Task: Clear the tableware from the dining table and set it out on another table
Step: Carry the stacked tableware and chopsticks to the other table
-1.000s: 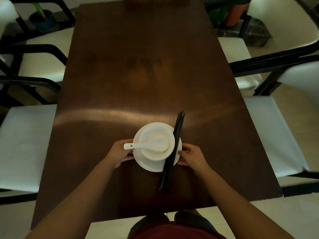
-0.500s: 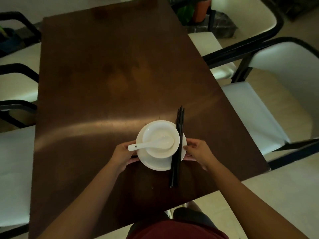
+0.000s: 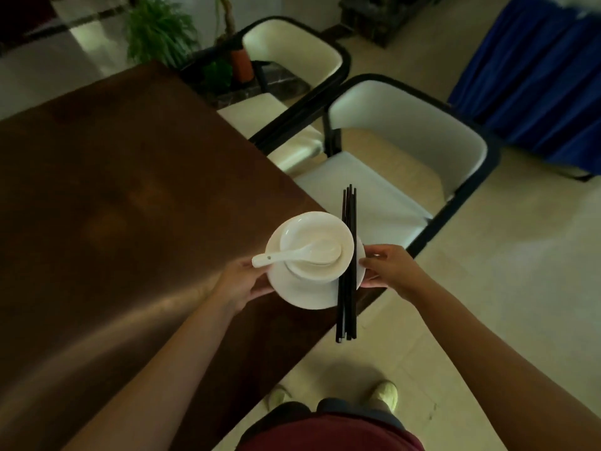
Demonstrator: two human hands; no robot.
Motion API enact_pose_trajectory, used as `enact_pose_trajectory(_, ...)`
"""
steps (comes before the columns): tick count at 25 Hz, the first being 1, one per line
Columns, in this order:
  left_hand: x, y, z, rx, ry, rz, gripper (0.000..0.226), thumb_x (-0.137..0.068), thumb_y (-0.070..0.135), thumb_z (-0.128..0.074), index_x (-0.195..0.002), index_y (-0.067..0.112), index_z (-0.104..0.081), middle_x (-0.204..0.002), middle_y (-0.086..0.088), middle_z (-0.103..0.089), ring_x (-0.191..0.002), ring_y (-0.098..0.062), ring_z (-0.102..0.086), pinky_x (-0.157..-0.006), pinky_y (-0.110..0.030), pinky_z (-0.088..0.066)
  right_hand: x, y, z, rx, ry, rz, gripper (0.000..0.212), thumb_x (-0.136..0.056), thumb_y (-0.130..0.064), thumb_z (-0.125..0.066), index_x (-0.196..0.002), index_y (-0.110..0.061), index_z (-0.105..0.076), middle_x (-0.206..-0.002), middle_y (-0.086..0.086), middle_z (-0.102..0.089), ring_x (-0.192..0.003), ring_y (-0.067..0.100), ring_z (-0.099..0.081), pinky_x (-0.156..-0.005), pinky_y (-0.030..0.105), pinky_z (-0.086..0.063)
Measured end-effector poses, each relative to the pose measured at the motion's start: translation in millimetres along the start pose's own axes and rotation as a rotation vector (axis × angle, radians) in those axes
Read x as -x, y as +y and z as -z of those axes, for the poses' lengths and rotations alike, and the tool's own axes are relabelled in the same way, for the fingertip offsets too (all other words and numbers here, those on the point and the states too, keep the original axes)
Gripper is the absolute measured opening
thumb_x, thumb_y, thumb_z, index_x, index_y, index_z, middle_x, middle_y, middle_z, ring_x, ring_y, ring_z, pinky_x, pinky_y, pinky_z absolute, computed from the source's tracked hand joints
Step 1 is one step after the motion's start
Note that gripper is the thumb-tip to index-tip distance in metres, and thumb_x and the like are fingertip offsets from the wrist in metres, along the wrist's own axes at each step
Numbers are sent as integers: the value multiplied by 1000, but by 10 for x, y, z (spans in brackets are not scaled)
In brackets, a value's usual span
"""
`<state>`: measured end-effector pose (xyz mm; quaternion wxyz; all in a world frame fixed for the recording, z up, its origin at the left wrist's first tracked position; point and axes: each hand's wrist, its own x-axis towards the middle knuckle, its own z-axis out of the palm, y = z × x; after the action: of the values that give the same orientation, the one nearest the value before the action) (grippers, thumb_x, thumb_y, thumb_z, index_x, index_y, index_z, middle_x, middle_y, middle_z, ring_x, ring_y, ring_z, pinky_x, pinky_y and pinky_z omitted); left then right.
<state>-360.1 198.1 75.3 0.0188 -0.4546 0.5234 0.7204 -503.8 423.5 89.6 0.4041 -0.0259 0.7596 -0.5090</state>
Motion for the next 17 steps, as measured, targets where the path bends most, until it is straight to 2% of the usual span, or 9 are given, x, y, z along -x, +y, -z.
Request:
enact_pose_trajectory(4,-27,93,-883,-41,-113,-31,14,-86,5,-60,-97,12,-65,-91,-8,-70,-81,-22,-69,-59,-34,-58,210,77,898,-39,73,19,29,-86,2,-56,-114,-2,-61,-85,13,-69,-68,19,-70,-52,24,-57)
enact_pose_trajectory(7,-34,83,-1660,-61,-186,-60,12,-86,4,-59,-95,10,-66,-84,-10,-72,-72,-22,-71,-56,-32,-59,350,142,1669,-65,136,7,28,-86,4,-55,-113,-2,-62,-82,14,-69,-62,18,-70,-50,23,-56)
enact_pose_trajectory(13,-107,158,-3228,-147,-306,-79,11,-84,5,-62,-87,15,-67,-84,-8,-72,-72,-20,-70,-54,-28,-57,533,370,3103,-130,242,-14,32,-86,3,-55,-118,0,-59,-94,19,-67,-67,22,-68,-54,25,-59)
enact_pose_trajectory(17,-194,335,-4235,-230,-406,-78,10,-84,6,-63,-92,11,-66,-83,-9,-73,-76,-22,-70,-58,-31,-59,587,530,3926,-215,362,-28,31,-86,4,-54,-117,0,-59,-95,21,-66,-68,24,-67,-57,27,-60)
